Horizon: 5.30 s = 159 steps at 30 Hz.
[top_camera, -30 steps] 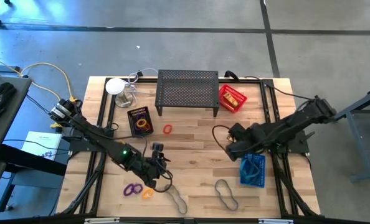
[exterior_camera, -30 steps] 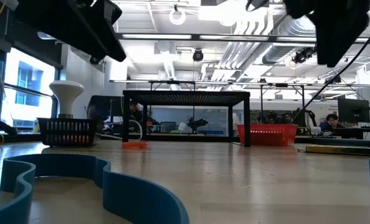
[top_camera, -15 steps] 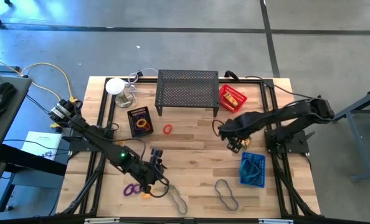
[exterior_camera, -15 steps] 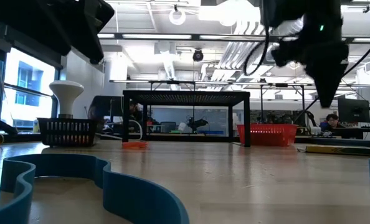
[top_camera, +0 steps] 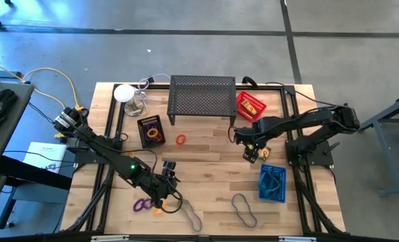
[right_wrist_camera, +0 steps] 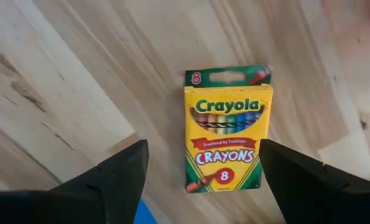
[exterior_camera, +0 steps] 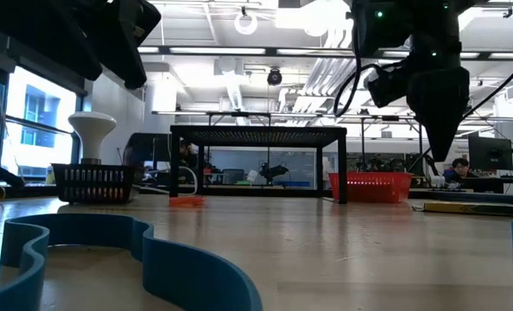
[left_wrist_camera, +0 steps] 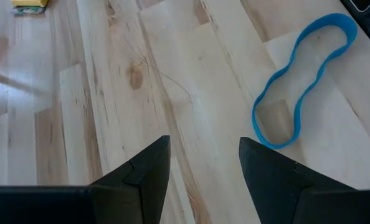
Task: Pick & Place Office Desk Supplies
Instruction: Put the big crayon box into the red basket
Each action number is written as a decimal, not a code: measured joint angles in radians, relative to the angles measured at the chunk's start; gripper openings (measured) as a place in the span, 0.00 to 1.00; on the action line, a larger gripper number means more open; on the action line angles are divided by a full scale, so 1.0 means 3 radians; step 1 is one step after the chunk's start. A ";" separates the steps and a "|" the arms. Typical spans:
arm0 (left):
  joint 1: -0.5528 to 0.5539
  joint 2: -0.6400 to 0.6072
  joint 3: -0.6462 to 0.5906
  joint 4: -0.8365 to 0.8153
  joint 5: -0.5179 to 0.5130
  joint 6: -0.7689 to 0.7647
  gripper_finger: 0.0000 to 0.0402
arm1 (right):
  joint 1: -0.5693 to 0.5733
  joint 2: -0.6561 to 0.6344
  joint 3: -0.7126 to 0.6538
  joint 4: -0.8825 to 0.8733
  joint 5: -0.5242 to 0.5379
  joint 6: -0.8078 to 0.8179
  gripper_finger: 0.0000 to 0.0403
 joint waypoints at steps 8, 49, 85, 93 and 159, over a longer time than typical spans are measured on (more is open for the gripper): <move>0.0000 0.0000 0.0000 -0.0008 -0.0001 0.0001 0.46 | 0.0007 0.0000 0.0000 -0.0006 0.0010 0.0104 0.84; 0.0000 0.0000 0.0000 0.0046 -0.0010 0.0052 0.46 | -0.0104 0.0134 -0.0662 0.0556 0.0232 -0.0087 0.81; 0.0011 0.0000 0.0000 0.0055 0.0000 0.0061 0.46 | -0.0199 0.0130 -0.0866 0.0997 0.0313 -0.0132 0.81; 0.0011 0.0000 0.0000 0.0055 -0.0001 0.0050 0.46 | -0.0359 0.0136 -0.0870 0.0955 0.0571 0.0395 0.81; 0.0011 0.0000 -0.0001 0.0055 -0.0003 0.0005 0.46 | -0.0674 0.0431 -0.0699 0.0696 0.0162 0.0395 0.91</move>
